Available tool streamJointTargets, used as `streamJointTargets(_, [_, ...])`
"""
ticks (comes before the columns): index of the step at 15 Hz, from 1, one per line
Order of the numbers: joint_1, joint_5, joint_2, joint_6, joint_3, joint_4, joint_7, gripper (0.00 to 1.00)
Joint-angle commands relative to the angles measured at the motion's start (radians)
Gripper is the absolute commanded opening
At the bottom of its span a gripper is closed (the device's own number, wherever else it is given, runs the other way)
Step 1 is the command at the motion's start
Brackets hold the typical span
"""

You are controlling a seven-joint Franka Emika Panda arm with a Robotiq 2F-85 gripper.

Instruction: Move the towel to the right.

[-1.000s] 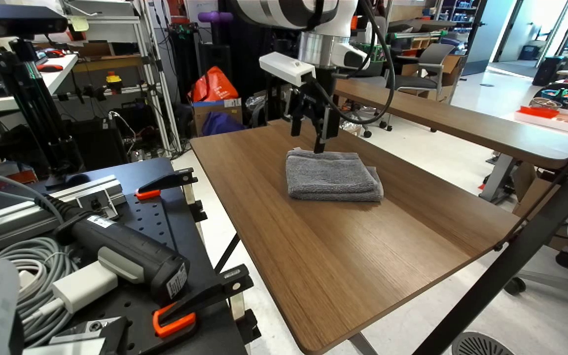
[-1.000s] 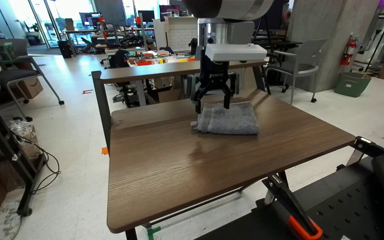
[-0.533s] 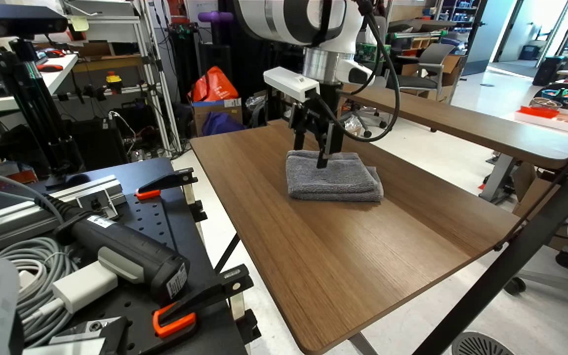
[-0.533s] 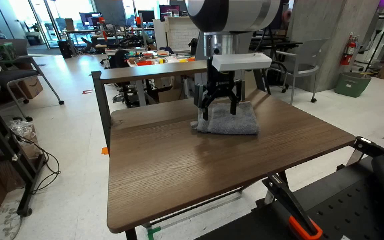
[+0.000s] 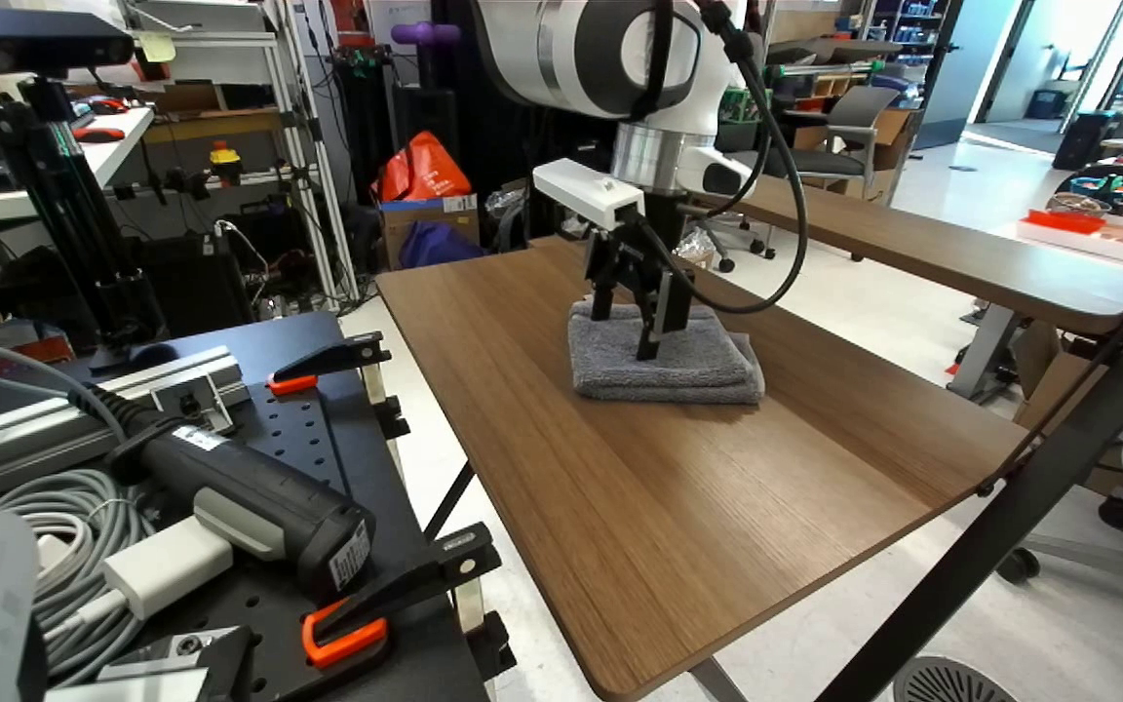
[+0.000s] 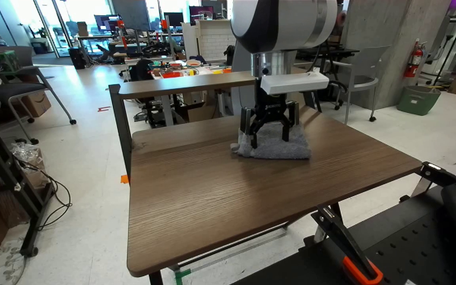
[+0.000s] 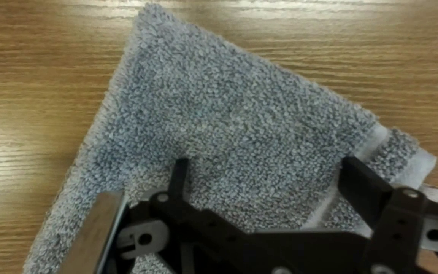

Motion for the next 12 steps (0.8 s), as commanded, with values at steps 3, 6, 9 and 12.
streamJointTargets(3, [-0.018, -0.018, 0.004, 0.024, -0.027, -0.02, 0.013, 1.0])
streamJointTargets(6, [-0.039, -0.007, -0.009, 0.049, -0.033, -0.055, 0.01, 1.0])
streamJointTargets(9, [-0.063, 0.0, -0.028, 0.075, -0.039, -0.096, 0.012, 1.0])
streamJointTargets(12, [-0.086, 0.007, -0.054, 0.111, -0.047, -0.15, 0.017, 1.0])
